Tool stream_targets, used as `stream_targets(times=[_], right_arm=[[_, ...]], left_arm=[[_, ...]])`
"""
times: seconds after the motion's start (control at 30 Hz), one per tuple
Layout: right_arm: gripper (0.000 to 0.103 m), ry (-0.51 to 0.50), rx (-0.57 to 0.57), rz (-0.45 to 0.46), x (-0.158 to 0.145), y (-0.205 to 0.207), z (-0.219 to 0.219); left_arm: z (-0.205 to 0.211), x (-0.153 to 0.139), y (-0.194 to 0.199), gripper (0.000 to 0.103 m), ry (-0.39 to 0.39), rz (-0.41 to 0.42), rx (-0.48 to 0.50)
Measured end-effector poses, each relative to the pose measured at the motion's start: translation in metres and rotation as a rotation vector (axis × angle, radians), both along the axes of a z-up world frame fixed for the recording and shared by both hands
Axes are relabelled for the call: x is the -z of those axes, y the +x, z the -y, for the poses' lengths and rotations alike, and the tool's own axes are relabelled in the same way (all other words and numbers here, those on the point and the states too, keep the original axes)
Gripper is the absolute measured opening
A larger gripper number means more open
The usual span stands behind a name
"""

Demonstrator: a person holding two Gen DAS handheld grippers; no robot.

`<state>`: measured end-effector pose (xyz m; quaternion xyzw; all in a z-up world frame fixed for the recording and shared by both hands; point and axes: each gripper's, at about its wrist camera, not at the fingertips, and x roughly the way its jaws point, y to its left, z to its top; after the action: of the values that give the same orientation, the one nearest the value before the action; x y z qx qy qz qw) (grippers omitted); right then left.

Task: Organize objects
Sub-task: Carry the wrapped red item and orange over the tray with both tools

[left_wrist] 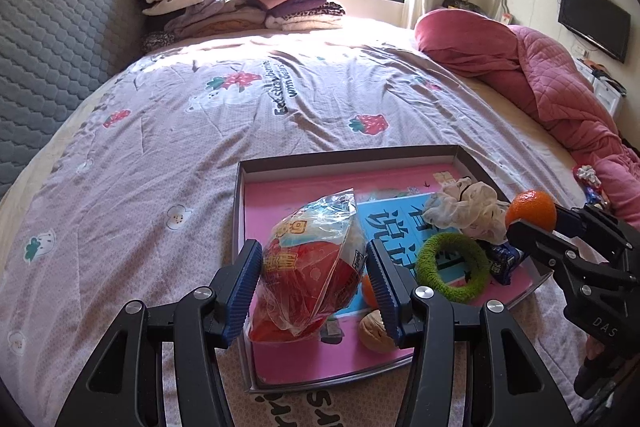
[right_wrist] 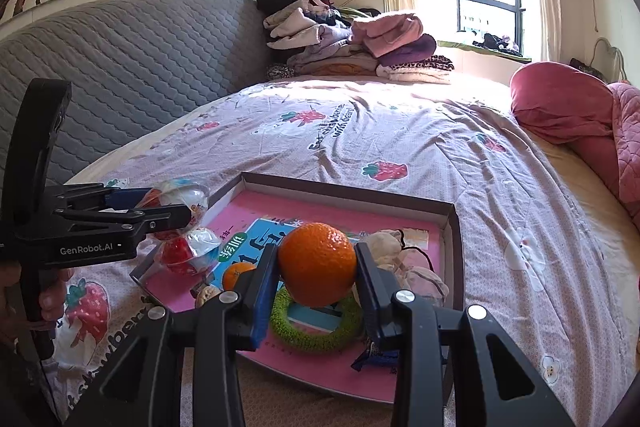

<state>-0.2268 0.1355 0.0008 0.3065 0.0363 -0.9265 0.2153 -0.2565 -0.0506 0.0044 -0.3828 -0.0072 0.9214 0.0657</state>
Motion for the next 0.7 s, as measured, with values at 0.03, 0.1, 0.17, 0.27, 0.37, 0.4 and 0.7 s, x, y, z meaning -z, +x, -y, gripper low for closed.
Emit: stream_targets(times=[0.03,0.1,0.17,0.27,0.37,0.4,0.7], right_arm=[[0.038,0.001,-0.001,0.005,0.002,0.0,0.0],[0.038,0.005,-0.001,0.012,0.005,-0.001,0.001],[0.038,0.011,-0.004,0.02,0.008,-0.001,0.002],[0.038,0.02,-0.007,0.028,0.014,-0.002,0.005],[0.038,0.037,-0.013,0.041,0.02,-0.002,0.007],[0.038,0.042,-0.015,0.042,0.021,-0.002,0.008],[0.038,0.082,-0.01,0.06,0.037,-0.006,0.013]], left_arm=[[-0.002,0.002,0.0,0.055,0.0,0.0,0.0],[-0.005,0.004,0.0,0.055,0.0,-0.007,0.004],[-0.01,0.005,0.001,0.055,-0.002,-0.013,0.019],[-0.018,0.008,0.004,0.055,-0.002,-0.015,0.041],[-0.027,0.011,0.006,0.055,-0.01,-0.016,0.068],[-0.029,0.012,0.007,0.055,-0.01,-0.011,0.073],[-0.037,0.025,0.005,0.055,-0.024,0.015,0.083]])
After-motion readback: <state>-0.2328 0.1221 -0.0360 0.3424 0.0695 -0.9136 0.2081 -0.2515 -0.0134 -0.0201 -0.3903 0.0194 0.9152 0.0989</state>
